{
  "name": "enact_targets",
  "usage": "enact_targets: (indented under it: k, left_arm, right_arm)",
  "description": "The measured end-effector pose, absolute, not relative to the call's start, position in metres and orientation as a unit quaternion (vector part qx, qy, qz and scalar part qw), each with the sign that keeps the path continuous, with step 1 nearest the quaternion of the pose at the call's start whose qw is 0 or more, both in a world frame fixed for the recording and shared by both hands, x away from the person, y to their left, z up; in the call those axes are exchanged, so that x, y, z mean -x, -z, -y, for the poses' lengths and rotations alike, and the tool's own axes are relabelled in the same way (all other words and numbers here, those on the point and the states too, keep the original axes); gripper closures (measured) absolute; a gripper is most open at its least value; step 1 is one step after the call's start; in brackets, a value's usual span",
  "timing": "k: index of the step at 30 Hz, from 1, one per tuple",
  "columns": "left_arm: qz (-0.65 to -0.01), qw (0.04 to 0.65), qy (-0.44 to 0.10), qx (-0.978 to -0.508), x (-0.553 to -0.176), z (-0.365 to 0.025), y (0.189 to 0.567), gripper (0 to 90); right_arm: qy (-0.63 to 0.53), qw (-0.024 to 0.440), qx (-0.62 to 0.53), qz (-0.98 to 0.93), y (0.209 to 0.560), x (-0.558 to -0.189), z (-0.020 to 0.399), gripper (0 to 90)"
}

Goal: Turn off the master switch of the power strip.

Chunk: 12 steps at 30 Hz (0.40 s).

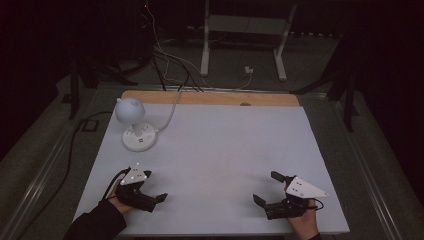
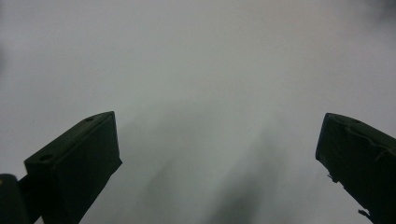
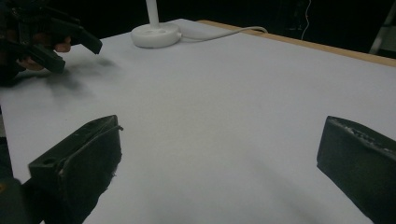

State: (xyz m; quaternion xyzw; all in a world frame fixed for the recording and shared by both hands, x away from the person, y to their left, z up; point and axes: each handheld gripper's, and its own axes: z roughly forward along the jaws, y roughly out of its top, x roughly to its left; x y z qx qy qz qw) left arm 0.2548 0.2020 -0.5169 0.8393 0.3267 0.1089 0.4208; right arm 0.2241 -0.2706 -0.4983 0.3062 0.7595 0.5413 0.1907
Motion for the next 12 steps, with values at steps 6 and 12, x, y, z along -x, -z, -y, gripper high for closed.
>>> enact_targets:
  k: [6,12]
  left_arm:
    - [-0.323,0.418,-0.111,-0.842,-0.2558,-0.1986,0.5180,0.3]
    - [-0.324,0.425,-0.114,-0.838,-0.2562,-0.1988,0.5164,0.3]
  right_arm:
    - [-0.541,0.189,-0.305,-0.761,0.4984,-0.2244,0.2696,0.0]
    - [-0.540,0.189,-0.305,-0.761,0.4989,-0.2250,0.2697,0.0]
